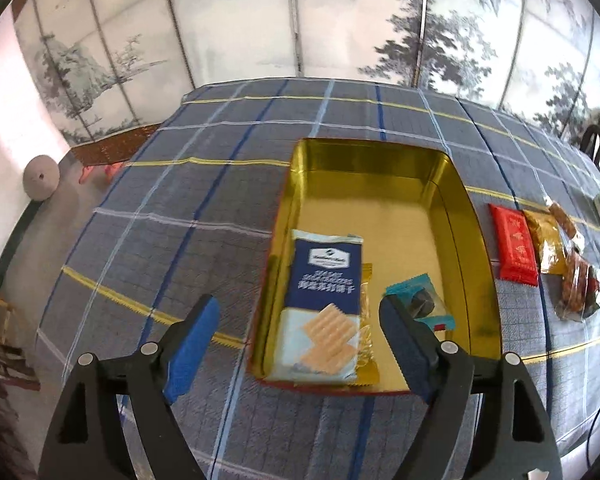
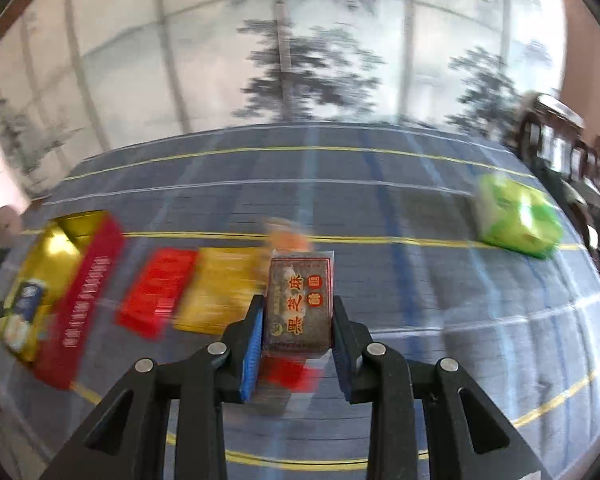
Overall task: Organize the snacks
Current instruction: 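Carry the brown cake box into the gold tin and open the right tool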
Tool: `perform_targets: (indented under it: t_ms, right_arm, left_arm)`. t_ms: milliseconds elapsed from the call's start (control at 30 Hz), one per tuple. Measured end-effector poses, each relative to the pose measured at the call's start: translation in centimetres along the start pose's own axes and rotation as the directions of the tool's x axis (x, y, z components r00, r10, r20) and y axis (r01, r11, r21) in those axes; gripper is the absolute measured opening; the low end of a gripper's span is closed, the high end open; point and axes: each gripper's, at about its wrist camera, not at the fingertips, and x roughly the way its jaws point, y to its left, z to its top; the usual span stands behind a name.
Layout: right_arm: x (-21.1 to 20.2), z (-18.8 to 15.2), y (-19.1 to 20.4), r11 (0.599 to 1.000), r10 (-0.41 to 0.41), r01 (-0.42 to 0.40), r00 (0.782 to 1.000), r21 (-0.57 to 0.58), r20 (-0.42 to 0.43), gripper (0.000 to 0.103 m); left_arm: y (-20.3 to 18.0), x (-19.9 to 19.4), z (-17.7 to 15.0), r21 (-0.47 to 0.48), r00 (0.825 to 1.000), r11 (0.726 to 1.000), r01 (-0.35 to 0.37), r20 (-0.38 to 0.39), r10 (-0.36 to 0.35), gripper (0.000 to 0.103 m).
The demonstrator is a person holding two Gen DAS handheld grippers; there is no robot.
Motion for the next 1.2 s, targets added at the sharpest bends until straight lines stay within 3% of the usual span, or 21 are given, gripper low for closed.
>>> perform_targets:
  t_ms: [200,500,667,1200]
  right_arm:
    - [0.1,0.2,7.9,0.984,0.15,-0.152,0.988,-0.096,-0.028,0.031]
    - [0.5,-0.7,17.4,0.933,0.264,-0.277,0.961,-0.229,-0.085,0.031]
    - [1.4,-1.0,20.7,0.912,0.271,-0.292,0.956,-0.288,-0.113,0.031]
    - [4.3,-2.8,25.4,0.875,0.226,-0.285,0.955,-0.392,-0.19,0.031]
  left_arm:
    - [2.0,-1.2,-0.8,-0.044,1.0,0.999,-0.023,0.007,0.023,0.083]
    - [5.4,-1.5,-2.2,-0.111,0.999,0.993,-0.045,-0.012,0.044,0.084]
    - [7.0,-1.6,-2.9,-0.131,0.997,0.989,-0.074,-0.028,0.071,0.084]
    - [10.0,-1.7,-4.4,-0.18,0.994,0.978,-0.104,-0.057,0.095,0.085]
